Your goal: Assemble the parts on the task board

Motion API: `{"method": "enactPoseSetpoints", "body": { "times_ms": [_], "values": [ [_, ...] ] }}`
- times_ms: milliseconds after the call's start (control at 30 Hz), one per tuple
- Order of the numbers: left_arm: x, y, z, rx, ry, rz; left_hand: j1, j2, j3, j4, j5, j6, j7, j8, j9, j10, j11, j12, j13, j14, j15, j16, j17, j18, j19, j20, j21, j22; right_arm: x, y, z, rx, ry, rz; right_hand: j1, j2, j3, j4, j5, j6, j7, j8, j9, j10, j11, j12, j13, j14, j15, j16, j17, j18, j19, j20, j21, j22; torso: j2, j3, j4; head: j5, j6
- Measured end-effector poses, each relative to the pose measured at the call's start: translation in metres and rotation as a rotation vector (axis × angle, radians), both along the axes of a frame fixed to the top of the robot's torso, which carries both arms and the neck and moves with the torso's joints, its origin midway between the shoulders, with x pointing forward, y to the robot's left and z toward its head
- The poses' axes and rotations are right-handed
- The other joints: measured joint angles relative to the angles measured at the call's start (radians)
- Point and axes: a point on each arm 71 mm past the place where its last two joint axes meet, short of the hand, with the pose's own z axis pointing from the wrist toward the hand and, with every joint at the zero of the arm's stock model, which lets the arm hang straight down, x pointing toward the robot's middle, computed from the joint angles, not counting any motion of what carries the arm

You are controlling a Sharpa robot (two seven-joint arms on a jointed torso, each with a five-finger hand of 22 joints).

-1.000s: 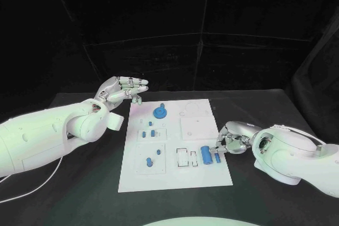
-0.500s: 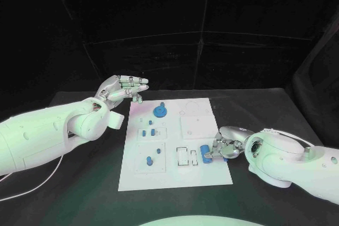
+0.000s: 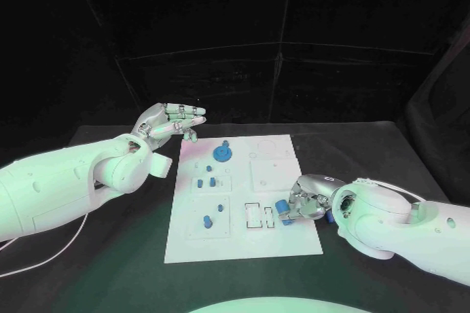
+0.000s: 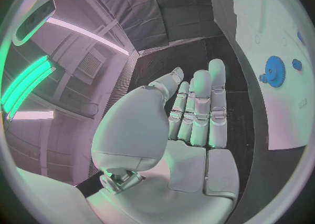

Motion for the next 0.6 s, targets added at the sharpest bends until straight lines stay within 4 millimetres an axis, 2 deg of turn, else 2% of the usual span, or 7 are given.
{"method": "enactPoseSetpoints", "body": {
  "times_ms": [133,333,600],
  "values": [
    [0.0,-0.0001,0.0,0.0,0.0,0.0,0.0,0.0,0.0,0.0,0.0,0.0,0.0,0.0,0.0,0.0,0.0,0.0,0.0,0.0,0.0,0.0,0.0,0.0,0.0,0.0,0.0,0.0,0.0018,0.0028,-0.0034,-0.004,0.002,0.002,0.01,0.01,0.0,0.0,0.009,-0.003,-0.003,0.01,0.01,0.0,0.0,0.003,0.007,0.0,0.0,0.0,0.0,0.0,0.0,0.0,0.0,0.0,0.0,-0.0002,0.0006,0.0,-0.002],
    [-0.0002,0.0002,0.0,0.0,0.001,-0.001,0.0,0.0,0.0,0.0,0.0,0.0,0.0,0.0,0.0,0.0,0.0,0.0,0.0,0.0,0.0,0.0,0.0,0.0,0.0,0.0,0.0,0.0,0.0041,0.0055,-0.0047,-0.004,0.002,0.002,0.029,0.035,-0.006,0.0,0.058,-0.012,-0.005,0.03,0.028,0.0,0.0,0.009,0.024,0.004,-0.004,0.0,0.003,0.0,0.0,0.0,0.0,0.002,-0.001,-0.0003,0.0007,-0.001,-0.002],
    [-0.0006,0.0006,0.0,0.0,0.002,-0.002,0.0,0.0,0.0,0.0,0.0,0.0,0.0,0.0,0.0,0.0,0.0,0.0,0.0,0.0,0.0,0.0,0.0,0.0,0.0,0.0,0.0,0.0,0.0054,0.0061,-0.005,0.003,0.005,-0.003,0.065,0.064,-0.008,0.002,0.158,-0.016,-0.009,0.05,0.049,0.0,-0.001,0.009,0.041,0.0,-0.007,0.0,0.005,0.0,0.0,0.0,0.004,0.005,-0.002,-0.0008,-0.0006,-0.005,0.0]
  ]
}}
